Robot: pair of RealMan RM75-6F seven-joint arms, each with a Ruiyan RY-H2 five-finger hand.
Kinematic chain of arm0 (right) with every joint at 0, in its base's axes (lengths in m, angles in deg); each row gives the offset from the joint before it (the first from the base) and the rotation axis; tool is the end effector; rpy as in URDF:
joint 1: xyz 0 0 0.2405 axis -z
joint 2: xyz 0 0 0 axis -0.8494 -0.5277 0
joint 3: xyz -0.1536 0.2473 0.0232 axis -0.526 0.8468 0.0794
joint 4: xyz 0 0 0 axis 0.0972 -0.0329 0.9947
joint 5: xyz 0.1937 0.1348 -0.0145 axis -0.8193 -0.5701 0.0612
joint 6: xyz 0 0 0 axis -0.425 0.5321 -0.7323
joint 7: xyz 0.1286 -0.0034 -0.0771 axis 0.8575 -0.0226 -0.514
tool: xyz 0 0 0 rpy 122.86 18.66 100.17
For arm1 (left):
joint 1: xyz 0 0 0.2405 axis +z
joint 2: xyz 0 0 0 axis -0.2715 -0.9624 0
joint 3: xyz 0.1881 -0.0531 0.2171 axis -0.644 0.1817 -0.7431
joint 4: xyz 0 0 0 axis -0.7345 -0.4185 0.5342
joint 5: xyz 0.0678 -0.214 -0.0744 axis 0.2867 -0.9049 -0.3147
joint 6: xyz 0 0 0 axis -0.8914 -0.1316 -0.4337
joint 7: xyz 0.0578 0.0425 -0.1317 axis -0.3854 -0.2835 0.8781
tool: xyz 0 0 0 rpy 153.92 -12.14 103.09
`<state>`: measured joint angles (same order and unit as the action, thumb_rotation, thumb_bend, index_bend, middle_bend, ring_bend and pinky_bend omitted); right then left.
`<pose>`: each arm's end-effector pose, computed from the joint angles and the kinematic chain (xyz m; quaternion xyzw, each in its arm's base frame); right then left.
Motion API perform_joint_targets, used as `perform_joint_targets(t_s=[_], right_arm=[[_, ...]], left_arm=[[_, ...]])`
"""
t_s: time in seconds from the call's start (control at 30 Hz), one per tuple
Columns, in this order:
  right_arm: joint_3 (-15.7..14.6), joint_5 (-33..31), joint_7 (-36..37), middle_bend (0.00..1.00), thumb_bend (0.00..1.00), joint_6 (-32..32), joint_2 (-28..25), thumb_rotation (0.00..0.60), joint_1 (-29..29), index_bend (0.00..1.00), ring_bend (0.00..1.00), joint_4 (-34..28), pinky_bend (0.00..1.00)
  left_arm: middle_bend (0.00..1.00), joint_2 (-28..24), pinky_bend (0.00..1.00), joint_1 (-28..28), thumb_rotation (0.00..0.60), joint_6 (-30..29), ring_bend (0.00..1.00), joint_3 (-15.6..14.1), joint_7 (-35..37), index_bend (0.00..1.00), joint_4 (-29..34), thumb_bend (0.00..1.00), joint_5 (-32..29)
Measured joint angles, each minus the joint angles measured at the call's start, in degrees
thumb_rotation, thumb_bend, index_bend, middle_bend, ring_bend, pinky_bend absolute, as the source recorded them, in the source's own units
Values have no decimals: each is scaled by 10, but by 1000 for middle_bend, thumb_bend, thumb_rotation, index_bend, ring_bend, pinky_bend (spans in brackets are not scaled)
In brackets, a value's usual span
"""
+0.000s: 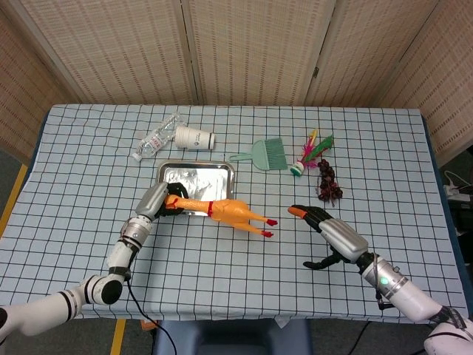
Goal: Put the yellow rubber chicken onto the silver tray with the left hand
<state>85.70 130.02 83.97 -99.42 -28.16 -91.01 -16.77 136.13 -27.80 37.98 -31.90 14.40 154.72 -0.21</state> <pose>-0.2244 -0.2885 0.0916 0.6927 -0.5440 0.4104 0.2364 -0.1761 0.4394 -0.0466 -0.5701 -0.5903 -0.4712 0.3232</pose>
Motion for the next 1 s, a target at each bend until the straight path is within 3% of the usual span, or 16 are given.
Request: perform_joint_targets(t_s=[0.23, 0.47, 0.6, 0.77, 0.87, 0.93, 1.0], right_arm=[[-6, -3, -8, 0, 116, -6, -12, 600, 8, 0, 0, 15, 0], [-6, -15, -32, 0, 116, 19, 0, 600, 1, 0, 0, 25, 0], [-6, -17, -40, 0, 116, 20, 7, 600, 0, 0, 0, 26, 0], [-6, -16, -41, 0, 116, 15, 5, 600, 3, 0, 0, 22, 0], [-7, -15, -41, 0, 116, 10, 2, 600, 6, 0, 0, 17, 0], [-7, -14, -43, 0, 116, 7, -1, 600, 7, 0, 0, 13, 0], [-8, -13, -46, 0, 116, 6, -4, 600, 9, 0, 0, 7, 0]], left_arm=[[669, 42, 648, -51, 600, 55, 591, 25, 32, 872, -144, 746, -23], [660, 84, 619, -98, 600, 111, 581, 43, 106, 861, -274, 717, -18], [599, 98, 562, -107, 600, 123, 523, 41, 150, 752, -314, 686, 4], [531, 100, 431, -108, 600, 126, 456, 26, 200, 686, -331, 641, 45], [396, 99, 333, -105, 600, 120, 313, 8, 221, 491, -339, 588, 73], [236, 97, 233, -105, 600, 122, 181, -5, 233, 249, -340, 536, 88], [114, 94, 163, -104, 600, 123, 93, -19, 241, 80, -343, 499, 103]])
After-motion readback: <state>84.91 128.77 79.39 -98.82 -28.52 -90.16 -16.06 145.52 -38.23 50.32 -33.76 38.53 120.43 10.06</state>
